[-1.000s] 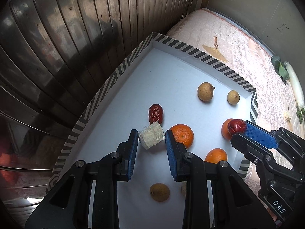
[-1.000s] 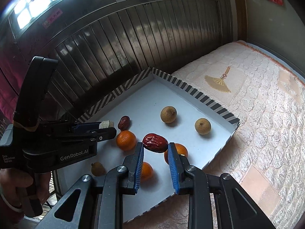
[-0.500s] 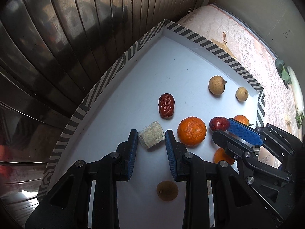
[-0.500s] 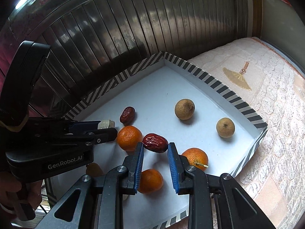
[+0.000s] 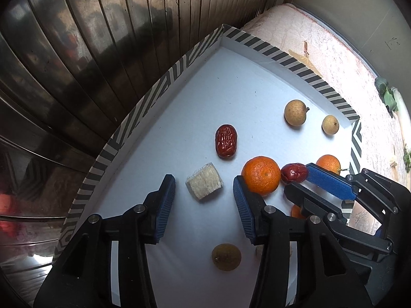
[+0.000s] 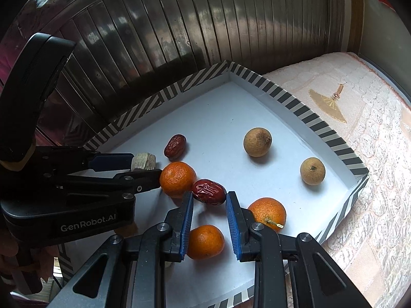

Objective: Organize fruits
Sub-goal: 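Carry the tofu cube and date into the tray and open both grippers, then move both grippers back to the bed toward the two round cake slices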

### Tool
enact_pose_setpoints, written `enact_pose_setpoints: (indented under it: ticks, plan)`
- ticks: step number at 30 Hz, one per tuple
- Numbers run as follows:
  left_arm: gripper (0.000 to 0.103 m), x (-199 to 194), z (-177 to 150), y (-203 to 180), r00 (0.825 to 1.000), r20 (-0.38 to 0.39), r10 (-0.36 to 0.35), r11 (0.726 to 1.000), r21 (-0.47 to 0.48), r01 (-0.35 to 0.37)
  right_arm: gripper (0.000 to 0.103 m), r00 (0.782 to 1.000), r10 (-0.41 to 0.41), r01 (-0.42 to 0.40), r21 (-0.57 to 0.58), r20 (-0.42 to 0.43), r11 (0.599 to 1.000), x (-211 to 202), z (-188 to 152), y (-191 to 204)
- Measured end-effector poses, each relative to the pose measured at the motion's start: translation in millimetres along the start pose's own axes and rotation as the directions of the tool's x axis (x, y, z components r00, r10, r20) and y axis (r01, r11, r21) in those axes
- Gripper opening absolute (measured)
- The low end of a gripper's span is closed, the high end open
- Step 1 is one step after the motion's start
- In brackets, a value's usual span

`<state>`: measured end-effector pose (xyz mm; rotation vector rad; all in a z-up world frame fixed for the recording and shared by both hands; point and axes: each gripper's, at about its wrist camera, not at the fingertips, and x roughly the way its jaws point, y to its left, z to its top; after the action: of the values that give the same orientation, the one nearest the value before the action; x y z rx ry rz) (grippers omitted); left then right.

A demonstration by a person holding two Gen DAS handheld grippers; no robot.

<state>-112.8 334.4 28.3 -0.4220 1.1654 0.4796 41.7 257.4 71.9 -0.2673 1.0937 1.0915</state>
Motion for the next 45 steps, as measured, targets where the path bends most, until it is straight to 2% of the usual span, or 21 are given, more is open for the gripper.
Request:
enact_pose_setpoints:
  ticks: [6,10,13,14,15,16,29,36,45]
  plan:
    - [0.047,-4,0,-2,1.0,0.008,0.007,1.0,0.001,-0.007,0.025,1.0,0.006,-0.006,0.023,0.007,1.0,-7,-4,-5]
    - [0.047,-12,4,-9,0.999,0.04,0.014,1.0,0.008,-0.014,0.026,0.999,0.007,-0.009,0.038,0.054,0.999,-22,-3,-6]
    - [0.048,-19,4,-17,0.998,0.057,-0.015,1.0,0.018,0.014,0.026,0.996,-0.004,-0.001,0.058,0.087,0.998,-36,-5,-9]
    - [0.056,-21,5,-20,0.998,0.061,-0.03,0.999,0.022,0.029,0.026,0.995,-0.007,0.0,0.067,0.097,0.998,-40,-6,-10]
    - [0.07,-23,6,-23,0.997,0.063,-0.047,0.999,0.025,0.046,0.026,0.994,-0.009,0.001,0.076,0.106,0.997,-45,-7,-12]
    - [0.072,-25,7,-26,0.996,0.066,-0.066,0.998,0.029,0.064,0.026,0.994,-0.012,0.002,0.084,0.113,0.996,-48,-9,-14]
    - [0.073,-25,9,-50,0.998,0.055,-0.043,0.997,0.068,0.039,0.025,0.987,-0.049,0.022,0.172,0.153,0.985,-77,-32,-37]
    - [0.073,-30,12,-98,0.995,0.083,-0.059,0.988,0.147,0.047,0.025,0.981,-0.105,0.065,0.229,0.165,0.971,-100,-55,-56]
    - [0.073,-23,11,-185,0.989,0.065,-0.13,0.953,0.282,0.107,0.025,0.963,-0.224,0.159,0.352,0.153,0.922,-138,-102,-102]
